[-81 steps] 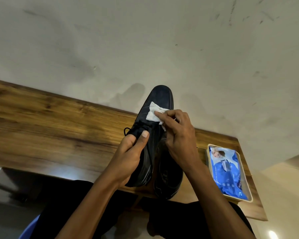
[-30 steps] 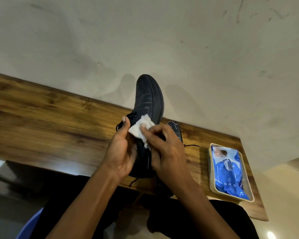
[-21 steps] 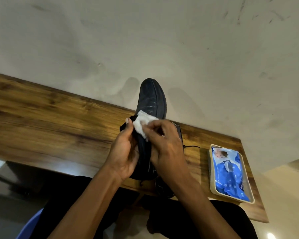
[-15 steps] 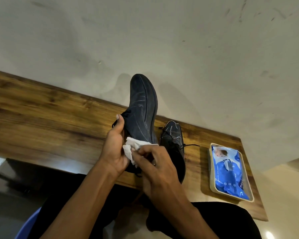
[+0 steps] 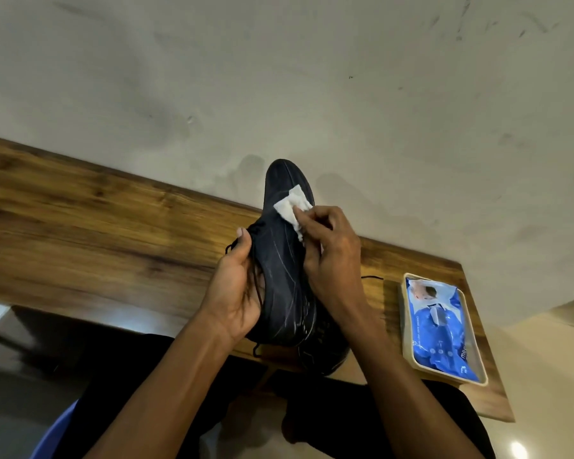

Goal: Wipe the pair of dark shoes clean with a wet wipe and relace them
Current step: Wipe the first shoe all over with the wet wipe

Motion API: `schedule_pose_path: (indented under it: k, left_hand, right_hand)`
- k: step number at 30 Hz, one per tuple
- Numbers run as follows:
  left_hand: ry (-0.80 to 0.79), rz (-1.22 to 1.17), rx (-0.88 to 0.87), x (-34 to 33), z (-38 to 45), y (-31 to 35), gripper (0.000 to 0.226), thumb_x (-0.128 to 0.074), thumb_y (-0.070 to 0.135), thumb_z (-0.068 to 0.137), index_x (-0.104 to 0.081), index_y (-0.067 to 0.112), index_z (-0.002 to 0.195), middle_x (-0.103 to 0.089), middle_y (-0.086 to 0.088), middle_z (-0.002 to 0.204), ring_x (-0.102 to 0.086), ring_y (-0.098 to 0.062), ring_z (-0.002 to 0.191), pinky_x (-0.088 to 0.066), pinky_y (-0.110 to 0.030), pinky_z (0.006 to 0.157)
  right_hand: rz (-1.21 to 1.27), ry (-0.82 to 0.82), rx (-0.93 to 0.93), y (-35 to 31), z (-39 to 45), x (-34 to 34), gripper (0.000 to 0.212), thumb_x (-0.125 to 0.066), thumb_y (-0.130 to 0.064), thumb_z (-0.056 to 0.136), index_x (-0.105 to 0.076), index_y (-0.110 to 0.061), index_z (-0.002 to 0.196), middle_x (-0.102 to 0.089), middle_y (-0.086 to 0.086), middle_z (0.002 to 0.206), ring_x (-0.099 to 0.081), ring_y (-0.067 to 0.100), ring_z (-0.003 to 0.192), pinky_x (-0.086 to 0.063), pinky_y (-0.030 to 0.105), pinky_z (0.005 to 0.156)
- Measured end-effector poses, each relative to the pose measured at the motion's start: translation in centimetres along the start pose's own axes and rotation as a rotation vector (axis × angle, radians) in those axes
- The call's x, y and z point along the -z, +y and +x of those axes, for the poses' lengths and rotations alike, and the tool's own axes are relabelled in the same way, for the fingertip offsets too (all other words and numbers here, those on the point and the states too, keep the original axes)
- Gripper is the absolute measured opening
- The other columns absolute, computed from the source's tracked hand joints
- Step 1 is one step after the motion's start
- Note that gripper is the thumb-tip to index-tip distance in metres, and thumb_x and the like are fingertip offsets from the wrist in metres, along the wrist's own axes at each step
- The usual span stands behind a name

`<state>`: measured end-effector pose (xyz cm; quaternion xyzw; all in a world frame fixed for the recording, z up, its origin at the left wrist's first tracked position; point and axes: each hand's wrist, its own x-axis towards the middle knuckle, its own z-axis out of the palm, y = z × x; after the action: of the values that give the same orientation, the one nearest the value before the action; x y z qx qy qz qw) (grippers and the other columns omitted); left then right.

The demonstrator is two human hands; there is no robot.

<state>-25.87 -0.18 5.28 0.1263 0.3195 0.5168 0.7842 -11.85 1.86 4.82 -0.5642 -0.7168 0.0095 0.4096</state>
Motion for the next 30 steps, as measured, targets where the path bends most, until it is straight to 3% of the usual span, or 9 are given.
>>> schedule_pose_path:
  k: [5, 9, 12, 16, 21, 23, 25, 30]
  left_hand:
    - [0.031, -0.082, -0.002, 0.5, 0.2, 0.9, 0.058, -0.032, 0.048, 0.104, -0.063, 0.002, 0.12, -0.071, -0.021, 0.116, -0.073, -0.028, 0.099, -0.06, -0.04, 0.085]
    - [0.083, -0.08, -0.047, 0.8, 0.5, 1.7, 0.051, -0.033, 0.045, 0.105, -0.066, 0.006, 0.109, -0.077, -0.012, 0.098, -0.076, -0.021, 0.083, -0.063, -0.034, 0.07]
    - [0.089, -0.104, -0.074, 0.9, 0.5, 1.9, 0.049, -0.032, 0.044, 0.106, -0.066, 0.008, 0.11, -0.078, -0.011, 0.097, -0.076, -0.021, 0.085, -0.062, -0.036, 0.074]
    - [0.091, -0.105, -0.096, 0.9, 0.5, 1.9, 0.047, -0.032, 0.041, 0.106, -0.064, 0.006, 0.117, -0.077, -0.012, 0.098, -0.076, -0.021, 0.088, -0.06, -0.036, 0.081]
    - [0.1, -0.098, -0.075, 1.0, 0.5, 1.6, 0.051, -0.036, 0.041, 0.106, -0.058, 0.003, 0.132, -0.068, -0.018, 0.126, -0.064, -0.03, 0.12, -0.047, -0.043, 0.105]
    - [0.105, -0.102, -0.069, 1.0, 0.4, 1.5, 0.048, -0.037, 0.039, 0.106, -0.06, 0.004, 0.128, -0.07, -0.016, 0.122, -0.066, -0.027, 0.116, -0.052, -0.04, 0.099]
    - [0.116, -0.103, -0.065, 0.9, 0.3, 1.5, 0.047, -0.037, 0.039, 0.106, -0.062, 0.005, 0.124, -0.072, -0.015, 0.117, -0.069, -0.024, 0.109, -0.056, -0.039, 0.092]
    - [0.169, -0.102, -0.072, 1.1, 0.7, 1.7, 0.046, -0.036, 0.039, 0.106, -0.06, 0.004, 0.124, -0.071, -0.014, 0.116, -0.066, -0.025, 0.109, -0.053, -0.039, 0.09]
  right_hand:
    - [0.016, -0.12, 0.127, -2.3, -4.3, 1.2, 0.037, -0.051, -0.008, 0.094, -0.073, -0.006, 0.123, -0.064, 0.011, 0.114, -0.058, 0.018, 0.107, -0.046, 0.014, 0.095]
    - [0.048, -0.189, 0.193, -3.5, -7.4, 2.6, 0.039, -0.05, -0.01, 0.092, -0.075, -0.008, 0.121, -0.065, 0.01, 0.113, -0.058, 0.018, 0.106, -0.048, 0.02, 0.088]
    - [0.062, -0.226, 0.219, -3.2, -8.0, 3.0, 0.04, -0.055, -0.007, 0.089, -0.074, -0.013, 0.123, -0.065, 0.006, 0.115, -0.058, 0.017, 0.108, -0.048, 0.019, 0.089]
    - [0.057, -0.164, 0.118, -1.5, -6.3, 2.9, 0.036, -0.066, -0.004, 0.09, -0.074, -0.014, 0.123, -0.066, 0.005, 0.113, -0.062, 0.015, 0.105, -0.046, 0.012, 0.091]
    - [0.04, -0.1, 0.017, 0.3, -3.5, 1.8, 0.035, -0.069, 0.001, 0.088, -0.076, -0.013, 0.12, -0.069, 0.003, 0.107, -0.064, 0.012, 0.098, -0.05, 0.015, 0.085]
    - [0.036, -0.102, 0.007, 0.5, -3.3, 1.7, 0.035, -0.068, 0.002, 0.089, -0.076, -0.013, 0.119, -0.069, 0.002, 0.107, -0.063, 0.012, 0.097, -0.05, 0.016, 0.086]
    - [0.019, -0.103, 0.024, 0.3, -4.0, 2.0, 0.033, -0.067, 0.003, 0.089, -0.077, -0.011, 0.117, -0.068, 0.003, 0.108, -0.062, 0.012, 0.1, -0.043, 0.008, 0.09]
    - [0.008, -0.191, 0.094, -0.5, -6.9, 3.4, 0.035, -0.066, 0.001, 0.088, -0.075, -0.011, 0.119, -0.065, 0.003, 0.114, -0.059, 0.013, 0.107, -0.043, 0.01, 0.095]
